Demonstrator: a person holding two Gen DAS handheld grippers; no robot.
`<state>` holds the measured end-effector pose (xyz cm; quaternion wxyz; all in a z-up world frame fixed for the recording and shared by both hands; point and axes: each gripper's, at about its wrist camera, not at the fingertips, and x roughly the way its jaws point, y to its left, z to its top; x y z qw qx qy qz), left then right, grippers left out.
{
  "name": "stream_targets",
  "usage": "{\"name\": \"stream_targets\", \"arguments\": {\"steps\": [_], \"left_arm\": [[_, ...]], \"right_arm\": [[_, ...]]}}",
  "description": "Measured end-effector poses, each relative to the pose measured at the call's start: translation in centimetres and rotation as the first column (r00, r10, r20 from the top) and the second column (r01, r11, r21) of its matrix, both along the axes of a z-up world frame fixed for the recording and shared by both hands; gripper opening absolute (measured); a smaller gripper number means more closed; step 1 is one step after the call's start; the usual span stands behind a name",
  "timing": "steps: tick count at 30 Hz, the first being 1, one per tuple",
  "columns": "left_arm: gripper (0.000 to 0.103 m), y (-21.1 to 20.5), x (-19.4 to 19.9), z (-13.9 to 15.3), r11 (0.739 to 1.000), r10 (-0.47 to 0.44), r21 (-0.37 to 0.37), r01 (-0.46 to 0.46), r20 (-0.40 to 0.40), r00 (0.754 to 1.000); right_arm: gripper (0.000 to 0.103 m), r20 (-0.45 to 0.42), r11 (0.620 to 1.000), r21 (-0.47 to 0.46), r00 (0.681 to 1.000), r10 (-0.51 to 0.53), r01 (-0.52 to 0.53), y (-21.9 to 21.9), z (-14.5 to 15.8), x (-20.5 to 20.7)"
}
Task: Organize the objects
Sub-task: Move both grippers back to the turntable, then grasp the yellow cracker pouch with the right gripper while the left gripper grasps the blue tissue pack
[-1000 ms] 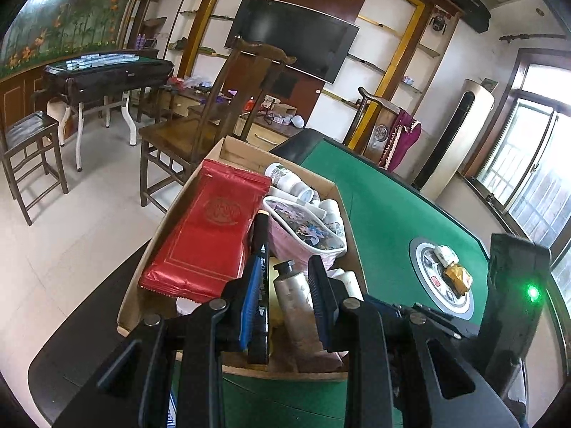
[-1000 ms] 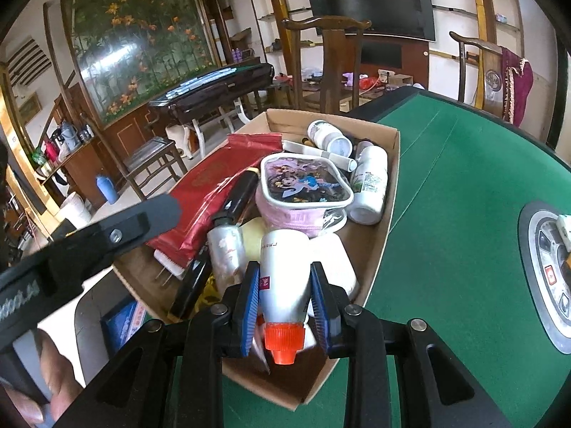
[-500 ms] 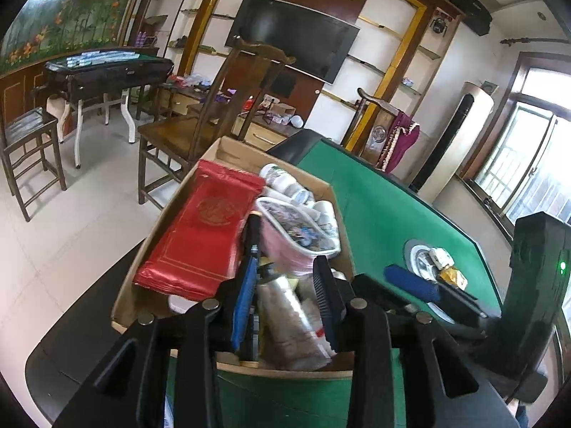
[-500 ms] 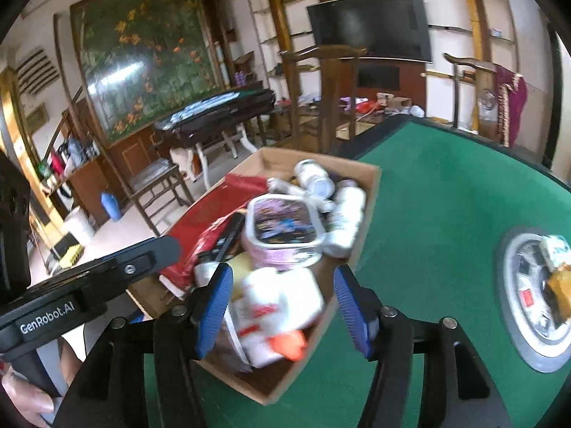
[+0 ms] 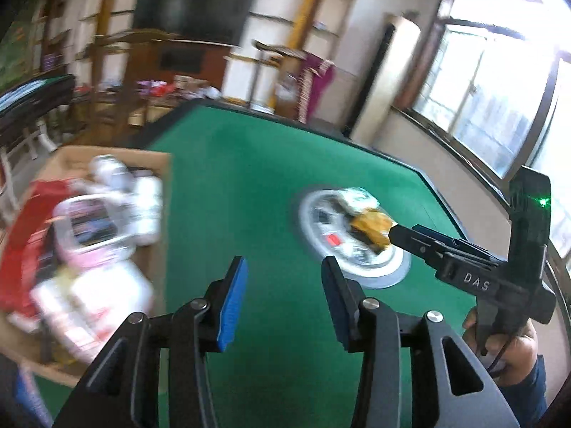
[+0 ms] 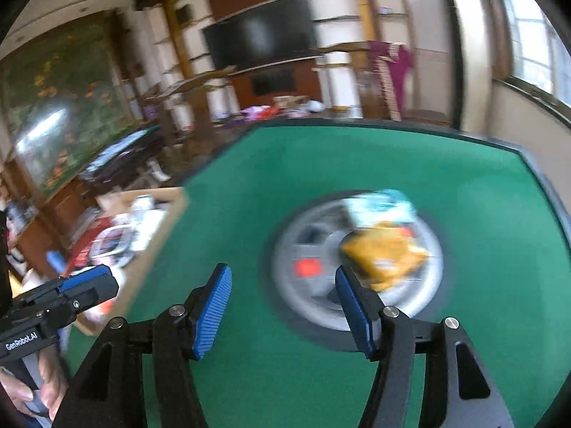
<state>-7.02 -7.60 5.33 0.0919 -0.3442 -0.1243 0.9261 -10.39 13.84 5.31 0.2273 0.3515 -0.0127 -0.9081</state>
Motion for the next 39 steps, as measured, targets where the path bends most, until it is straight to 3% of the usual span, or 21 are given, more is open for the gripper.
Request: {"name": "stream_targets", "arguments": {"steps": [6,9,13,17,24,28,33,39], "left_arm": [[0.042,4.7,-7.5,-4.1,0.998,-0.059,0.030,0.056,0.089,0.994],[0.042,4.9,-8.1,-5.9,0.999,-0.052,0.016,0.050,0.108,0.993],[0.042,4.4,-7.3,-5.6,0.999,-0.045,0.005,0.044,0.069,0.997],[0.042,4.0,-7.4,-5.4,0.998,-0.053,0.020,0.051,0.068,0.996],[0.042,3.6,-7.5,-5.6,0.997,-0.063,0.040,0.059,0.091,0.994],[0.042,3.9,-7.6,-5.7,0.997,-0.072,0.027,0.070,0.091,0.993],[0.042,3.9,-7.8,-6.0,0.997,-0.075,0.025,0.073,0.102,0.992],[0.042,4.5,-7.8,-6.1,0.995,-0.096,0.004,0.096,0.105,0.990]], "right_arm": [[0.065,0.022,0.993,0.095,0.997,-0.078,0.075,3.2,-1.5,-3.4],[0.065,0.038,0.980,0.194,0.998,-0.054,0.045,2.5,-2.8,-5.4],[0.065,0.022,0.949,0.313,0.999,-0.036,0.027,0.8,-3.9,-7.6],[0.066,0.078,0.946,0.323,0.997,0.003,-0.028,0.4,-5.1,-9.6],[0.065,0.113,0.907,0.410,0.992,0.056,-0.097,-0.5,-6.8,-10.8],[0.049,0.117,0.931,0.362,0.993,-0.010,-0.034,0.9,-6.6,-10.9],[0.049,0.133,0.961,0.274,0.989,-0.067,0.028,3.1,-6.2,-8.4],[0.049,0.112,0.989,0.084,0.985,-0.130,0.121,7.3,-3.5,-2.3]]}}
